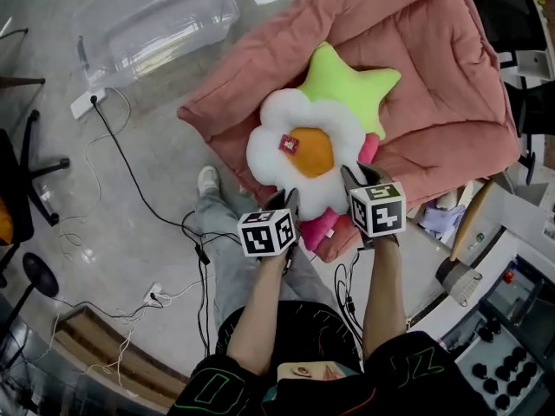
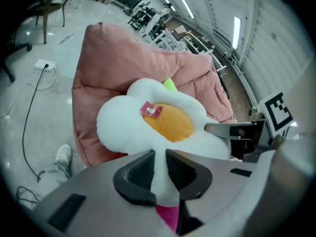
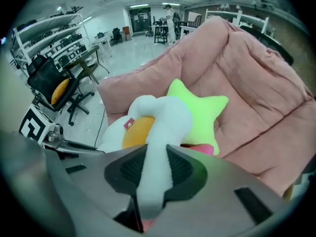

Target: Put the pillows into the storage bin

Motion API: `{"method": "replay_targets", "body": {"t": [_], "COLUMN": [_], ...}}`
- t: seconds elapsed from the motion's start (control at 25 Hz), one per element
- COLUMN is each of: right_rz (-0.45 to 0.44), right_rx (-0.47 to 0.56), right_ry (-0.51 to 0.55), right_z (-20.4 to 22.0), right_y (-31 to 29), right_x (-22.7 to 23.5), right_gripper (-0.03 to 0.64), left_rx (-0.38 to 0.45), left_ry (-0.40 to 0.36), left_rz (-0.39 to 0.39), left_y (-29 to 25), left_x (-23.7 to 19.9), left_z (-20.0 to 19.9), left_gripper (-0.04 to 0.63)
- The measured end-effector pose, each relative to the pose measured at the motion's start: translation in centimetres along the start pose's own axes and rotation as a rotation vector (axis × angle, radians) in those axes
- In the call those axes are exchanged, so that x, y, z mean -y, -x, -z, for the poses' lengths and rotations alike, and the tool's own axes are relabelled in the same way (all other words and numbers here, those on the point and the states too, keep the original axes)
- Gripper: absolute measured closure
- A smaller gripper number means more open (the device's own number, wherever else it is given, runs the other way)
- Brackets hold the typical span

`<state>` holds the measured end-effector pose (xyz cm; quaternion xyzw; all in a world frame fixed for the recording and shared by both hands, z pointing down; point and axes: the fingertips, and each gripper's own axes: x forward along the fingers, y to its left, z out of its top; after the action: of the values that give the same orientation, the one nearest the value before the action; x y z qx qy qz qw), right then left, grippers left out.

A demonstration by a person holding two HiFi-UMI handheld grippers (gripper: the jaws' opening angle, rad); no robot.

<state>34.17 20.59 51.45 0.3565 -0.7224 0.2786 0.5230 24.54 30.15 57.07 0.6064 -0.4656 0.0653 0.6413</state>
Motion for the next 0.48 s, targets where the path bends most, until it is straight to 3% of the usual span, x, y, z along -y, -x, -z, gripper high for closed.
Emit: {"method": "replay_targets", "body": {"t": [0.48], "right_rz": [0.002], "right_rx": [0.338], "right_ry": [-0.167], "right_z": [-6.1], "right_y": [10.2], "right_x": [1.2], "right_gripper": [0.534], "left_rx": [0.208], "left_ry": [-0.383], "left_rz": [-0.004], "left_y": [8.5], "left_x": [9.2], "left_z": [-10.2], "left_gripper": [0.548]}}
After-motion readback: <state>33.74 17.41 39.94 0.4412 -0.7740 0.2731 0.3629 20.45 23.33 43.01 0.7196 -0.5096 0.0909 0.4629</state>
